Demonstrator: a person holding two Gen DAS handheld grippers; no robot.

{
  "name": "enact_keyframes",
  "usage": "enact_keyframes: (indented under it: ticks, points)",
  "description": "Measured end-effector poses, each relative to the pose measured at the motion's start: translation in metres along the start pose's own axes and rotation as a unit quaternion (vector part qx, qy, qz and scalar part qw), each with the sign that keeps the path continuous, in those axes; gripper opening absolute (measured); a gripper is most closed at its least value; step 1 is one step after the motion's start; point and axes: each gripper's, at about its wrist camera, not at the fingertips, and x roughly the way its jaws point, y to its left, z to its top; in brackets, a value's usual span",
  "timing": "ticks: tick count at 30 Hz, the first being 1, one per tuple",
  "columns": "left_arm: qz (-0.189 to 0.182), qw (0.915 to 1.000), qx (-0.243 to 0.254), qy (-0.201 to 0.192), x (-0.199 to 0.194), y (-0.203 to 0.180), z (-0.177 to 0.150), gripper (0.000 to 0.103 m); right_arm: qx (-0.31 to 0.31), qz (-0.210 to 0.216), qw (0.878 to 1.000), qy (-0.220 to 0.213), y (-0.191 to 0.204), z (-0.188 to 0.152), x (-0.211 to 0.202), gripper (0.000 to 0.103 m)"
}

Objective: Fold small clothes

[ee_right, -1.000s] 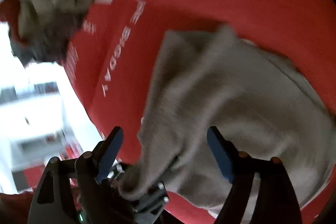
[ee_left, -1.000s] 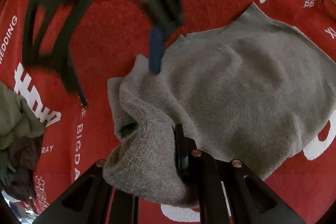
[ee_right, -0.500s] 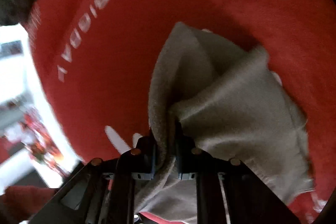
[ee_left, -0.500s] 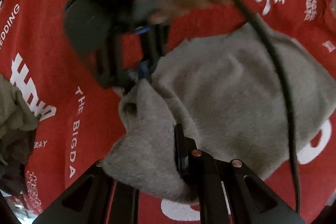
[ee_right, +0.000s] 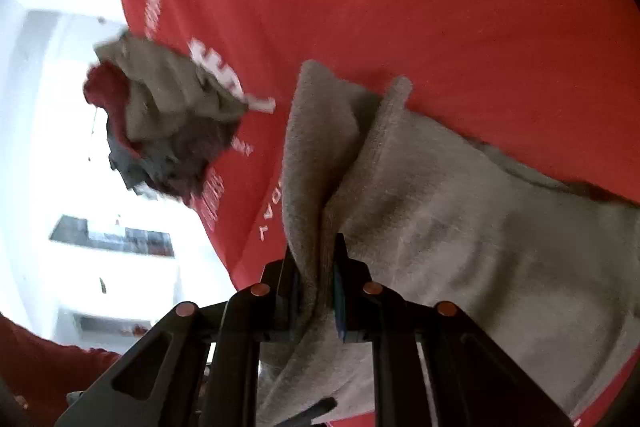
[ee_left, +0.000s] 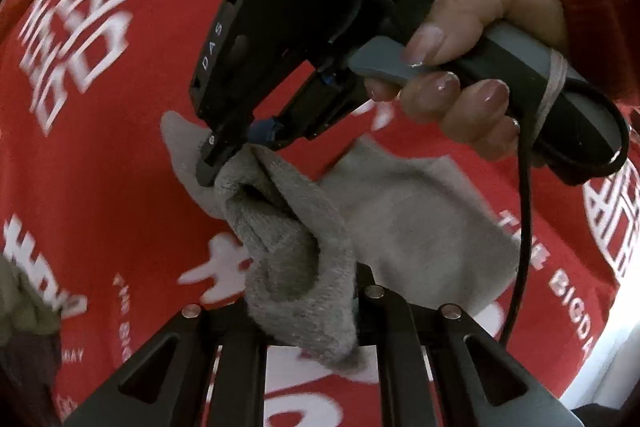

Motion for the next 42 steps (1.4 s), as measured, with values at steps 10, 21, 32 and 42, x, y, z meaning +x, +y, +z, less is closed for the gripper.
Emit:
enact_keyframes:
  ticks: [10, 21, 32, 42]
  points:
    - [-0.062, 0.9909, 0.110, 0.046, 0.070, -0.135, 0.011, 0.013, 0.138, -0.037, 0.984, -0.110, -0.143, -0.100, -0.120, 0.015]
    - [-0.050, 0.9877, 0.113, 0.095, 0.102, -0.168, 0.005, 0.028, 0.213, -0.078, 0.968, -0.104, -0.237, -0.146, -0.112, 0.016]
    - [-0.041, 0.9927, 0.028, 0.110, 0.055, -0.090, -0.003, 0.080, 0.252, -0.105, 0.955, -0.111, -0.212, -0.174, -0.137, 0.047]
    - [-0.002, 0.9558, -0.202, 0.213, 0.134, 0.031, -0.023, 0.080, 0.228, -0.117, 0.966, -0.044, -0.180, -0.207, -0.091, 0.009]
